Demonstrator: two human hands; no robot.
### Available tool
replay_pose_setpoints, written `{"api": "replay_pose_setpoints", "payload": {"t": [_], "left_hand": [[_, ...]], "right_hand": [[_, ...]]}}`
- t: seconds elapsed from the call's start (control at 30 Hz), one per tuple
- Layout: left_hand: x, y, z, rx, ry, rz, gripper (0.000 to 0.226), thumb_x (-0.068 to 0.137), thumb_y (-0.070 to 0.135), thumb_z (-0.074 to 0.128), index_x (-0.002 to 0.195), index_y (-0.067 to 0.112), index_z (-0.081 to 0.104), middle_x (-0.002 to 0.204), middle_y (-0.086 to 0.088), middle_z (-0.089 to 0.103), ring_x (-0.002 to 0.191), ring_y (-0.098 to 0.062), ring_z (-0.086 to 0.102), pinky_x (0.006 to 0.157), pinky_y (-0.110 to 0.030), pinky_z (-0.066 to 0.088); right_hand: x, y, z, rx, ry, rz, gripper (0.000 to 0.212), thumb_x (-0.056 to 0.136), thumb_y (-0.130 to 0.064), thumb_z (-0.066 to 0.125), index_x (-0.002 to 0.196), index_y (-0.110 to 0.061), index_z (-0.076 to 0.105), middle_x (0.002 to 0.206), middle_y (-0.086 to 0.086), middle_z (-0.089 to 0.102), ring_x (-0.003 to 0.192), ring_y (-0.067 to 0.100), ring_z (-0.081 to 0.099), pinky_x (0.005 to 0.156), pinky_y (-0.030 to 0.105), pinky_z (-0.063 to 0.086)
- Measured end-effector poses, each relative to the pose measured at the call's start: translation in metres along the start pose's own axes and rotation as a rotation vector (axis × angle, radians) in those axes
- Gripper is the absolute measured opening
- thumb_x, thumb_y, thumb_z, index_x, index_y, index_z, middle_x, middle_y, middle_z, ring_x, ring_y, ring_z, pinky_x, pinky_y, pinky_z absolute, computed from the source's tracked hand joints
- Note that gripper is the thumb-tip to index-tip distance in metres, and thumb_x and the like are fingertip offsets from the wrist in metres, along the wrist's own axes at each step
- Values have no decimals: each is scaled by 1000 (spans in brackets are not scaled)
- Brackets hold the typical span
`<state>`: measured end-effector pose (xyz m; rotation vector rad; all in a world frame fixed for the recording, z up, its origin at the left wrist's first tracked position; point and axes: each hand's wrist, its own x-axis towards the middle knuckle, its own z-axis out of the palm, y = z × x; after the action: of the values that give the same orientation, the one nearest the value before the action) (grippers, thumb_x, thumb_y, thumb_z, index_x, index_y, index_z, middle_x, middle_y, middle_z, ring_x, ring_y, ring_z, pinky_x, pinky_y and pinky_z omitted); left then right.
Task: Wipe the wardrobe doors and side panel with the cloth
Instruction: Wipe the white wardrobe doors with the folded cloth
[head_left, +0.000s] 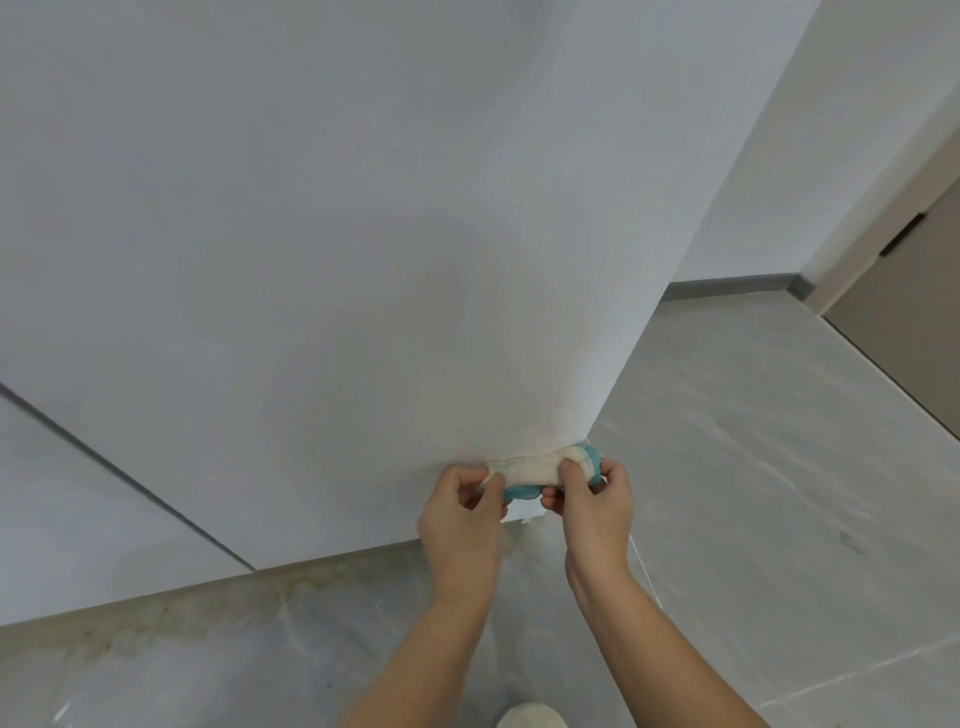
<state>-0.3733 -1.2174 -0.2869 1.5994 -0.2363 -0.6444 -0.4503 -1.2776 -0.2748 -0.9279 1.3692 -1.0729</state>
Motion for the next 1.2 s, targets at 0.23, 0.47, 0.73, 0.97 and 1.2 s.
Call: {"api": "replay_pose_setpoints", "payload": {"t": [0.23,0.47,0.73,0.97,1.2], "left_hand": [[-24,107,-17,-156,-59,296,14,86,9,70,78,17,64,71,1,68,67,-18,69,65,-30,59],[-41,216,-21,-239,-107,608,11,87,11,70,80,15,63,72,-1,67,69,-17,69,66,-35,60],[-58,307,-3,-205,-174,858,10,87,14,69,81,18,62,68,-1,66,67,-18,68,65,-41,59],[-50,273,11,107,-47,1110,9,88,19,65,83,13,63,63,3,60,55,-19,55,54,-38,49],[-33,193,-11,363,-69,1056,12,87,20,65,76,16,61,60,6,59,50,-13,53,46,-38,47]], "right_hand": [[-37,-104,10,164,-48,-252,11,90,-7,61,89,-10,51,68,4,57,45,11,54,49,24,49],[-68,-213,25,378,-80,-494,14,90,-6,61,88,-9,48,65,0,57,44,12,54,47,24,47],[-78,-302,21,473,-24,-637,18,88,-9,60,81,-14,44,59,-3,53,44,14,47,45,24,40],[-51,-255,19,273,97,-656,23,70,-17,59,73,-21,37,71,5,43,62,17,38,55,31,35],[-48,-183,7,-54,87,-474,21,79,-5,62,78,-14,43,70,-1,50,63,13,45,56,27,38]]}}
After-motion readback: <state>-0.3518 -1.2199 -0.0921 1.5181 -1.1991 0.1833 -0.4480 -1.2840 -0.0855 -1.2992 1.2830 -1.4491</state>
